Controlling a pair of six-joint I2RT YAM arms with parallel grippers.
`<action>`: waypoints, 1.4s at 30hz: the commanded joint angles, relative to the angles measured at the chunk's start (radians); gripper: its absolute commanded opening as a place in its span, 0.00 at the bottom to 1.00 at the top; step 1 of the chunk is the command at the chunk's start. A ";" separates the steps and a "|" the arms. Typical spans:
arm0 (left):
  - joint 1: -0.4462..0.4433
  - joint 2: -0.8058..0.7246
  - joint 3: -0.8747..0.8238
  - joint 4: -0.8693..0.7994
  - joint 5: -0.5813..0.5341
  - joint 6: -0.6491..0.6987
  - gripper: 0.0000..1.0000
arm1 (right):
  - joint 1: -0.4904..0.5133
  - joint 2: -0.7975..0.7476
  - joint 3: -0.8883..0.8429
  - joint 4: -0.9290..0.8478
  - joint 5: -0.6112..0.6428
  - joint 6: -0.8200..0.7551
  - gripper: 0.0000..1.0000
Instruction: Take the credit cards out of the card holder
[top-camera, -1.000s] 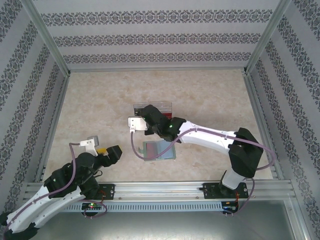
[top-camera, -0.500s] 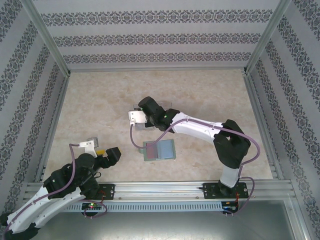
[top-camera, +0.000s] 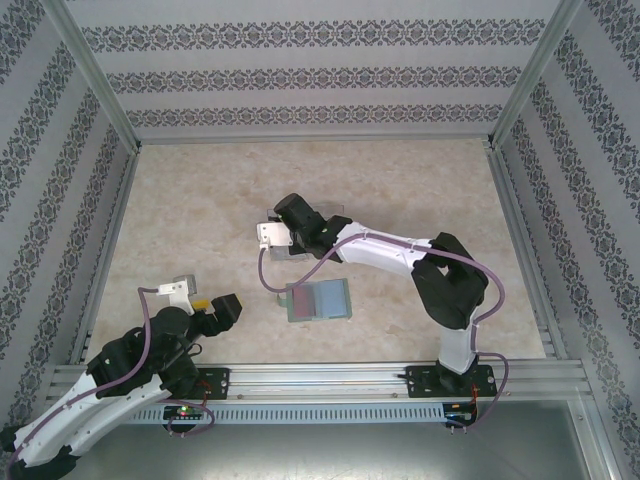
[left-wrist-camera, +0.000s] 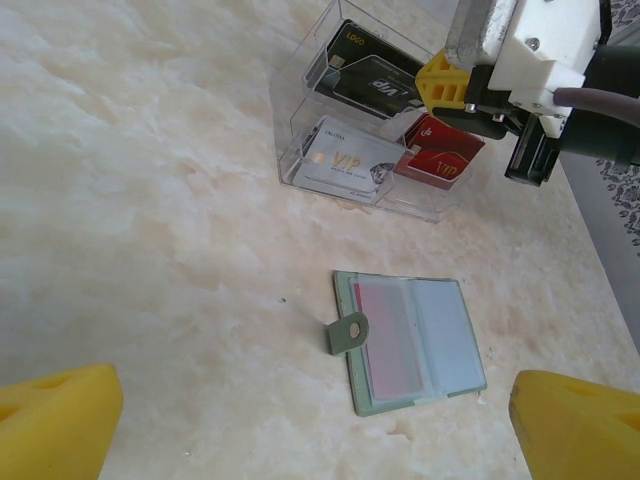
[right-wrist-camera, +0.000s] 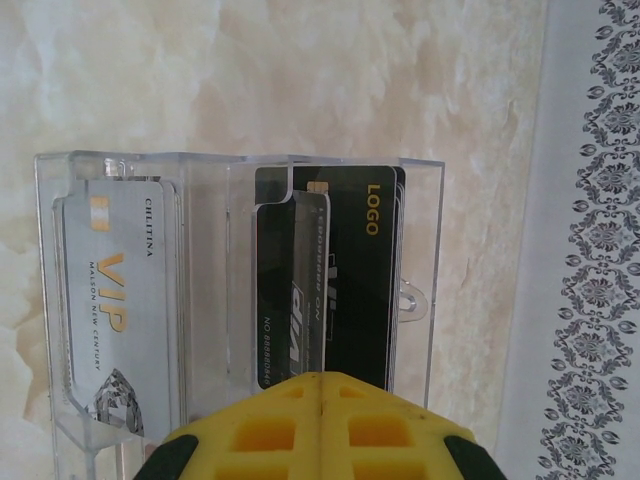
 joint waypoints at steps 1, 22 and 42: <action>0.008 -0.009 0.010 -0.037 -0.021 0.006 1.00 | -0.012 0.029 0.043 0.031 0.021 0.024 0.00; 0.008 -0.007 0.001 -0.023 -0.013 0.009 1.00 | -0.018 -0.054 0.031 0.138 0.145 0.258 0.20; 0.008 0.403 0.002 0.342 0.152 -0.015 0.87 | -0.158 -0.666 -0.627 0.109 -0.244 1.398 0.00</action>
